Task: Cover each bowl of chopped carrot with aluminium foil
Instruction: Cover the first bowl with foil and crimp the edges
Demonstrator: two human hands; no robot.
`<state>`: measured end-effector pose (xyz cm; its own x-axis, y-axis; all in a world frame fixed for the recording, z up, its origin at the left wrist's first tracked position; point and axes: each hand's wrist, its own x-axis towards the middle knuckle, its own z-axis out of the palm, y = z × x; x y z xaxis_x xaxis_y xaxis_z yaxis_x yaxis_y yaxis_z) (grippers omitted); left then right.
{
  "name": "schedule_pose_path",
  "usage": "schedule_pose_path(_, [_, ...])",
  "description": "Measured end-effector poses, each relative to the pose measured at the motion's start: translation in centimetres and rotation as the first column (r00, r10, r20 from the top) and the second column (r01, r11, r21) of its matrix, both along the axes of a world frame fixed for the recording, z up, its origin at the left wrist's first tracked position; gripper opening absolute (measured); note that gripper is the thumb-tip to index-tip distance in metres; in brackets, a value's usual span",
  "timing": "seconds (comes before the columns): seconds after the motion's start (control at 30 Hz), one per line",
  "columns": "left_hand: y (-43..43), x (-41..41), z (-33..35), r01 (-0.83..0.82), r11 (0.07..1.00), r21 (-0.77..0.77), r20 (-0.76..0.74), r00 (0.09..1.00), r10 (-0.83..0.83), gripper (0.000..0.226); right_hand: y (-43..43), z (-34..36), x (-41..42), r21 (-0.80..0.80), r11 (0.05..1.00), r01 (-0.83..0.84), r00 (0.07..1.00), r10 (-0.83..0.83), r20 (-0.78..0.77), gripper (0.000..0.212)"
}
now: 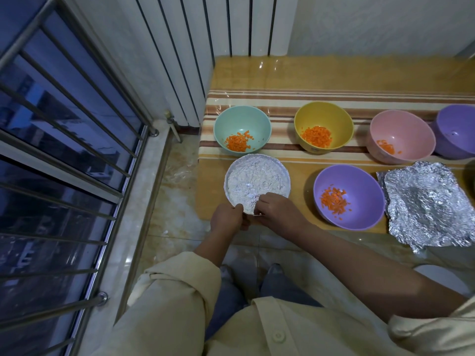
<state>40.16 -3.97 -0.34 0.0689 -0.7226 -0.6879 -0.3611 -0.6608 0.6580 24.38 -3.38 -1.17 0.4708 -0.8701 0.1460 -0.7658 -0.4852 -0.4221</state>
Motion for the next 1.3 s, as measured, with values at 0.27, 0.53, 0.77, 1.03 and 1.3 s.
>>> schedule_pose_path(0.27, [1.0,-0.6,1.4,-0.058,0.998,0.012,0.022,0.998,0.058,0.043,-0.3,-0.1,0.7,0.014,1.000,0.006,1.000,-0.006,-0.015,0.020])
schedule_pose_path(0.53, [1.4,-1.8,0.9,-0.096,0.995,-0.012,-0.059,0.994,0.096,0.037,-0.4,-0.8,0.6,0.037,0.999,0.019,1.000,-0.020,0.001,0.015])
schedule_pose_path(0.77, [1.3,-1.7,0.4,-0.133,0.991,0.016,-0.064,0.989,0.134,0.035,-0.3,-0.6,0.7,0.030,0.999,0.021,1.000,-0.021,0.013,0.014])
schedule_pose_path(1.03, [0.4,-1.0,0.5,-0.101,0.995,-0.009,-0.019,0.995,0.101,0.040,-0.2,-0.1,0.0,-0.028,0.999,-0.026,0.999,0.027,0.027,0.017])
schedule_pose_path(1.3, [0.9,-0.9,0.5,-0.075,0.997,0.014,0.039,0.996,0.074,0.043,-0.3,0.2,0.2,-0.048,0.999,-0.023,0.999,0.021,-0.044,0.023])
